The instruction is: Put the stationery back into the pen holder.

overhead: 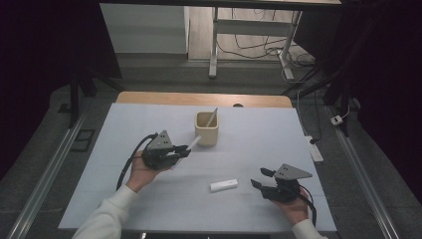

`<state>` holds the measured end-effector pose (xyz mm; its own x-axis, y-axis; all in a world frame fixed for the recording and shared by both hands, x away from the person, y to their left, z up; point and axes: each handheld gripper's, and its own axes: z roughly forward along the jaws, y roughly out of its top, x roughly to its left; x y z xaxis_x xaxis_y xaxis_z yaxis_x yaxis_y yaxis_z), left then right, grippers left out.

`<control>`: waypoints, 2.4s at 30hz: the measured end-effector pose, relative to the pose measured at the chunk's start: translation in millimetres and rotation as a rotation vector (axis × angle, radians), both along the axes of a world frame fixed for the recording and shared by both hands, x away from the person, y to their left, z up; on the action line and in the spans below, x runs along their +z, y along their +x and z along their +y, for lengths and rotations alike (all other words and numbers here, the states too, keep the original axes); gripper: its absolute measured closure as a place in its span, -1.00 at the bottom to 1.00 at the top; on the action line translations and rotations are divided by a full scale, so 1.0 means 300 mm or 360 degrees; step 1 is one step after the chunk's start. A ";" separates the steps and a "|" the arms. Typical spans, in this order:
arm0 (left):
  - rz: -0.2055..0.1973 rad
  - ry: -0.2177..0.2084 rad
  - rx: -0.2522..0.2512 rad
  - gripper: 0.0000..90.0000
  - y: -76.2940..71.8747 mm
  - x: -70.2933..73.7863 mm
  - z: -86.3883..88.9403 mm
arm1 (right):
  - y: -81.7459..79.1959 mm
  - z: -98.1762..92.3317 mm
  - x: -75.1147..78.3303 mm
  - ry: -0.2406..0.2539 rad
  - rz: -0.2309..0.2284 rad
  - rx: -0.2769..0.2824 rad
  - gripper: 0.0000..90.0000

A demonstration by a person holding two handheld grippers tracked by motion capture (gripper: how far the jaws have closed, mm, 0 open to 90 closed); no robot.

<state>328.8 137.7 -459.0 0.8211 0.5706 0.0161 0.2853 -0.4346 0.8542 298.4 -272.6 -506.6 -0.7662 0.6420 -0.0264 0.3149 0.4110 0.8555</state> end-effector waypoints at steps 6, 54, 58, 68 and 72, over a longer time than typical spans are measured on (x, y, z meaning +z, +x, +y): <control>-0.0031 -0.0082 0.0049 0.74 0.023 0.004 -0.003 | 0.001 -0.007 -0.002 -0.0002 0.0000 -0.0008 -0.10; -0.0136 -0.0325 0.0195 0.74 0.267 0.097 -0.095 | -0.006 -0.041 -0.007 -0.0033 -0.0006 -0.0039 -0.10; -0.0133 -0.0343 0.0197 0.74 0.282 0.097 -0.110 | -0.006 -0.042 -0.007 -0.0039 -0.0005 -0.0044 -0.10; -0.0175 -0.0370 0.0199 0.73 0.327 0.125 -0.145 | -0.005 -0.046 -0.009 -0.0033 0.0000 -0.0046 -0.10; -0.0175 -0.0402 0.0222 0.73 0.353 0.129 -0.152 | -0.004 -0.046 -0.011 -0.0033 0.0003 -0.0050 -0.10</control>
